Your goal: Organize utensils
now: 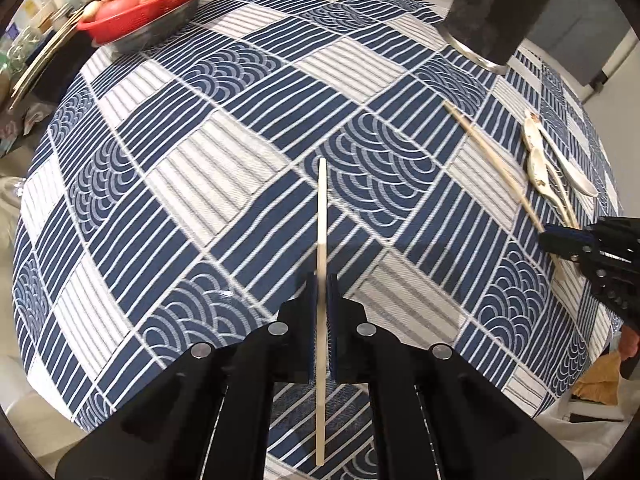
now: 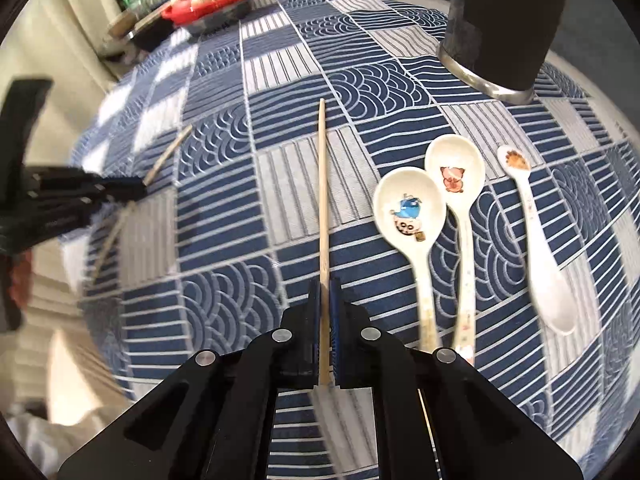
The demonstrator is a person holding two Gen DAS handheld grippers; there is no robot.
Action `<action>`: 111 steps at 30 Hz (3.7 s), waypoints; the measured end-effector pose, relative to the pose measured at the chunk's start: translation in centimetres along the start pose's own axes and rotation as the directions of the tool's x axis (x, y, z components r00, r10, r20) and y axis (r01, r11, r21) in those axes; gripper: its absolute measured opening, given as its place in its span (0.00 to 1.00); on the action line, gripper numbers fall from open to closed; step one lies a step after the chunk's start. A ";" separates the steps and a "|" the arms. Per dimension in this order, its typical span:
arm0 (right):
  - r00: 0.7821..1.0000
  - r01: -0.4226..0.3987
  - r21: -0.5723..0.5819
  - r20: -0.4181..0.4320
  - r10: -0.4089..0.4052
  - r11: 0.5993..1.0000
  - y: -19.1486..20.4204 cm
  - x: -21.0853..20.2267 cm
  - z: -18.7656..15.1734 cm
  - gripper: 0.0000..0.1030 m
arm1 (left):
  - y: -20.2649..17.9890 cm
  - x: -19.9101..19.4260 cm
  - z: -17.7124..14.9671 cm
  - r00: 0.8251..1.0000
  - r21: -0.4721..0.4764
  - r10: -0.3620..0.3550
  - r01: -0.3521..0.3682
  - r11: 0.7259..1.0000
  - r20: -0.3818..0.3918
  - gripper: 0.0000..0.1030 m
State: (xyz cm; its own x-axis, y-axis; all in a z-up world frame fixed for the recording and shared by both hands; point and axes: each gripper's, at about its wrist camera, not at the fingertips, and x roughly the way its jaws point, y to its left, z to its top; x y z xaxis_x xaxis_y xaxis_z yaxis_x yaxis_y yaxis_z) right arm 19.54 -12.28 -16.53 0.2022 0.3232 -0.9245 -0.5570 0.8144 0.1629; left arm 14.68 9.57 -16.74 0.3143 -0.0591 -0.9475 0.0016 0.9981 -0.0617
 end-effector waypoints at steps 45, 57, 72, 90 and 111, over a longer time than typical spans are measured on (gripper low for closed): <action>0.814 -0.070 0.123 0.580 -0.015 0.990 -10.9 -20.6 14.2 0.05 | -7.6 -12.4 19.6 0.919 0.172 0.030 -0.105 0.980 0.393 0.05; 0.735 -0.166 0.085 0.675 0.066 0.982 -14.0 -21.9 16.8 0.05 | -10.1 -15.1 25.0 0.881 0.192 -0.072 -0.022 0.981 0.467 0.05; 0.663 -0.224 0.041 0.739 0.122 0.974 -16.4 -19.5 17.2 0.05 | -13.9 -14.1 29.3 0.756 0.284 -0.374 0.255 0.924 0.538 0.05; 0.591 -0.427 0.058 0.773 0.230 0.902 -21.1 -12.1 17.0 0.05 | -15.4 -6.6 32.0 0.650 0.296 -0.529 0.442 0.847 0.545 0.05; 0.693 -0.256 0.027 0.702 0.164 0.966 -19.1 -10.6 15.0 0.05 | -16.4 -5.2 30.2 0.701 0.323 -0.488 0.367 0.872 0.520 0.05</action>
State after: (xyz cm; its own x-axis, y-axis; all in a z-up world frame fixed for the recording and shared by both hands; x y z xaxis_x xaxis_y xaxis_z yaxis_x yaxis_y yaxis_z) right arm 40.15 -24.02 -4.68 0.6143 0.6958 -0.3720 -0.5685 0.7173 0.4029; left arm 41.66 -6.00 -1.36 0.7136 -0.5189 -0.4707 0.4236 0.8547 -0.2999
